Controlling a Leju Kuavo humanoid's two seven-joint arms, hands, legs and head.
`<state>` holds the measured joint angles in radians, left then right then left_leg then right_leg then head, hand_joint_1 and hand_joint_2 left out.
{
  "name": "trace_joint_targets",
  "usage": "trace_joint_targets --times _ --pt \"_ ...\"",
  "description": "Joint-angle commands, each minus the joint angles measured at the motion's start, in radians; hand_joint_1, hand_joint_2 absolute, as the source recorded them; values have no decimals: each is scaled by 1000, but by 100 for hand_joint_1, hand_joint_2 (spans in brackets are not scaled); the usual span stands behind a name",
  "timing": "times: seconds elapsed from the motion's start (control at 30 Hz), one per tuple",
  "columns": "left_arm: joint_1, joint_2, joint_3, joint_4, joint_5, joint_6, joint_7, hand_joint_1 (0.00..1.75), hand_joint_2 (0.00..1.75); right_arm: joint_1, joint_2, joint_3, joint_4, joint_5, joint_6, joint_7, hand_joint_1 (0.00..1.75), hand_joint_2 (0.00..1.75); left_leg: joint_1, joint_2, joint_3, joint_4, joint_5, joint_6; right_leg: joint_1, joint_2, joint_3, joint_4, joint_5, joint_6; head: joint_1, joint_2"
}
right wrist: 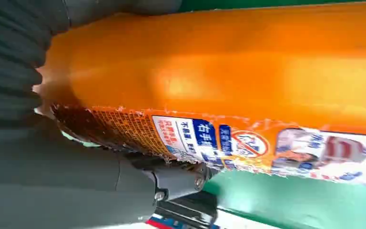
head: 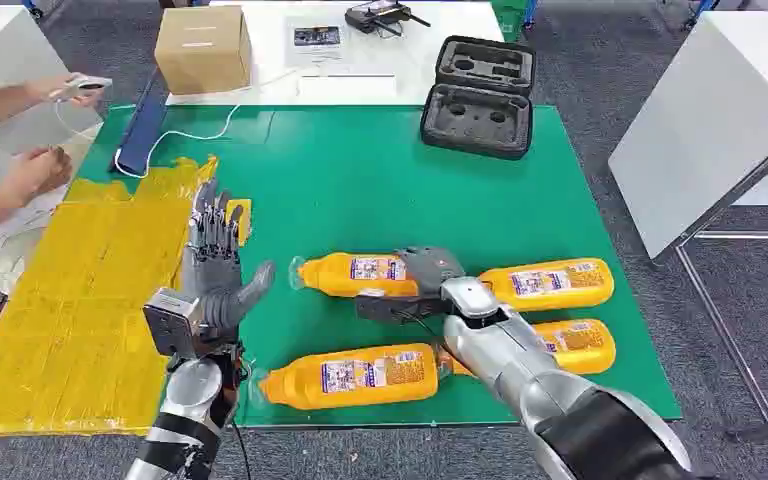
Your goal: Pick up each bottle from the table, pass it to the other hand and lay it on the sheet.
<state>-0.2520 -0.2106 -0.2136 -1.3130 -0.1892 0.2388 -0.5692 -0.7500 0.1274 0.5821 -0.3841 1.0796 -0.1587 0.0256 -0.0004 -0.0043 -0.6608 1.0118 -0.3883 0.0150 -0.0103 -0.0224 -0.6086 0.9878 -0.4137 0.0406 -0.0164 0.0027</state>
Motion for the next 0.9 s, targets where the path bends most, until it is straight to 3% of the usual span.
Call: trace_joint_targets --times 0.03,0.17,0.33,0.47,0.73,0.9 --pt "-39 1 -6 67 -4 -2 8 0 175 -13 -3 -34 58 -2 -37 -8 175 175 0 -2 5 -1 -2 -1 0 -1 6 -1 -2 -1 0 0" --pt "-33 -1 -6 58 -9 0 11 0 175 16 15 -128 4 -36 -203 -70 175 175 1 -2 5 -1 -2 -1 0 0 6 -1 -2 -1 0 0" --pt "-49 -9 -29 92 -26 10 7 0 175 94 41 -291 -161 -150 -423 -229 175 175 0 0 7 0 -3 -1 0 1 8 -1 -3 -2 0 0" --pt "-65 -13 -46 98 -27 19 -4 0 175 193 62 -397 -360 -280 -502 -372 175 175 0 -2 2 -1 -1 -1 0 -1 3 -1 -2 -1 0 0" --pt "-90 -13 -88 100 -35 20 1 0 175 267 89 -448 -523 -469 -389 -499 175 175 0 -2 1 0 -1 -1 0 -1 2 0 -1 -1 0 0" --pt "-107 -18 -105 114 -38 12 7 0 175 287 124 -403 -517 -594 -180 -526 175 175 0 -1 4 0 -2 -1 0 0 5 -1 -3 -2 0 0"
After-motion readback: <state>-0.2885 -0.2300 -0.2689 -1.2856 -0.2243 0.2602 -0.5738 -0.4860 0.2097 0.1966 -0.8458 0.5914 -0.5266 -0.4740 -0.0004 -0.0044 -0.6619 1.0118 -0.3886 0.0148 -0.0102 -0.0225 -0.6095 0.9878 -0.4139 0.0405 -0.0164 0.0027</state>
